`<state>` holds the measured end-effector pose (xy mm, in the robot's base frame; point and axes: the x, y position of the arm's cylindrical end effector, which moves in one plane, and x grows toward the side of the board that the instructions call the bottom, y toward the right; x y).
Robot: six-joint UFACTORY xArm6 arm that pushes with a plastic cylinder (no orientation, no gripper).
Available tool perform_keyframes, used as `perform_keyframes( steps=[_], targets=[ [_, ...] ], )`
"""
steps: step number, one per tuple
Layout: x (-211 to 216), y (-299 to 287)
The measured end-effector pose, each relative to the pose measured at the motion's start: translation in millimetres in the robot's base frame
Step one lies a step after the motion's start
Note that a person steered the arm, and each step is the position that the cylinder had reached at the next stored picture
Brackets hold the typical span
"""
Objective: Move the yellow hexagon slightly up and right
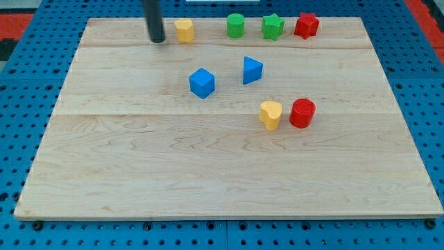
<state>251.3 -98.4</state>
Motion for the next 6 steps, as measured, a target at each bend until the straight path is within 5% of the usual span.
perform_keyframes(
  steps=[6],
  targets=[
    [11.1, 49.6]
  ],
)
